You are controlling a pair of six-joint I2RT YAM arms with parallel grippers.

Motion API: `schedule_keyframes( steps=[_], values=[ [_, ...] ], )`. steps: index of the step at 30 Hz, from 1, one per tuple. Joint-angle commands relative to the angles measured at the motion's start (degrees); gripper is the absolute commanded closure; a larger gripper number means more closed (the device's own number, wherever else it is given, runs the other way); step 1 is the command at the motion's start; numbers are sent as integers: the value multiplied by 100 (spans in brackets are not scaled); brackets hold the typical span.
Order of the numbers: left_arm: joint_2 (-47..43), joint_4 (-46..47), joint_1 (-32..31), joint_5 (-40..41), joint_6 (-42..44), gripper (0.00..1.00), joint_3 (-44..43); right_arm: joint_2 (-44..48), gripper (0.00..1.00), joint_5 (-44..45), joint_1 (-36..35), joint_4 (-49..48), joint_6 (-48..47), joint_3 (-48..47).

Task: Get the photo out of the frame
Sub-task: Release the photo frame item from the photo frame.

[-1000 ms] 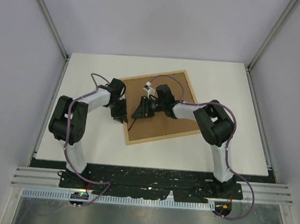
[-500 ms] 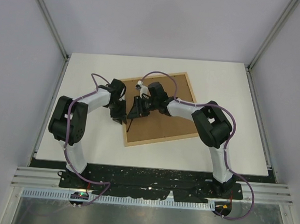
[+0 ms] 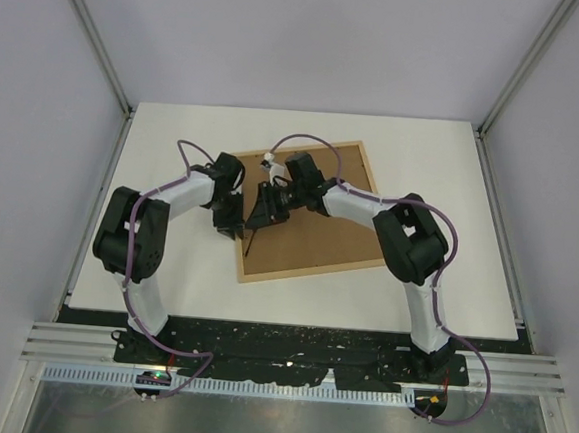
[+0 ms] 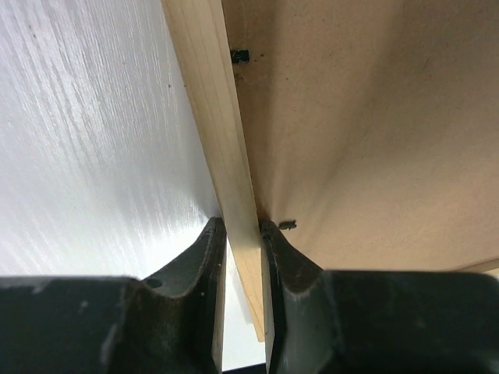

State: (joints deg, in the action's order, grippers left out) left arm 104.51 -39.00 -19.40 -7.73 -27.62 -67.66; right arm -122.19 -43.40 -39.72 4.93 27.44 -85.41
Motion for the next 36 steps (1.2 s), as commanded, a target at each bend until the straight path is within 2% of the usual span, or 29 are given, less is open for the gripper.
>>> schedule_keyframes(
  steps=[1, 7, 12, 15, 20, 25, 30, 36],
  values=[
    [-396, 560, 120, -44, 265, 91, -19, 503, 92, -828, 499, -421, 314, -55],
    [-581, 771, 480, -992, 441, 80, -63, 38, 92, -934, 957, -871, 867, -589],
    [-555, 938, 805, -1853, 590, 67, -177, -611, 92, -846, 1010, -897, 1114, -1223],
    [-432, 859, 920, -2101, 669, 61, -265, -876, 92, -802, 1046, -888, 1219, -1670],
    [-142, 789, 938, -1514, 705, 55, -344, -1324, 92, -565, 1098, -757, 1202, -2269],
    [350, 614, 1061, -1206, 635, 54, -1011, -1719, 92, -213, 1213, -748, 1307, -2840],
    [754, 122, 1087, -398, 574, 61, -1680, -2142, 92, -134, 1327, -827, 1571, -3192],
    [983, 7, 1079, -159, 485, 67, -1768, -2590, 92, -309, 1345, -862, 1817, -3482]
  ],
)
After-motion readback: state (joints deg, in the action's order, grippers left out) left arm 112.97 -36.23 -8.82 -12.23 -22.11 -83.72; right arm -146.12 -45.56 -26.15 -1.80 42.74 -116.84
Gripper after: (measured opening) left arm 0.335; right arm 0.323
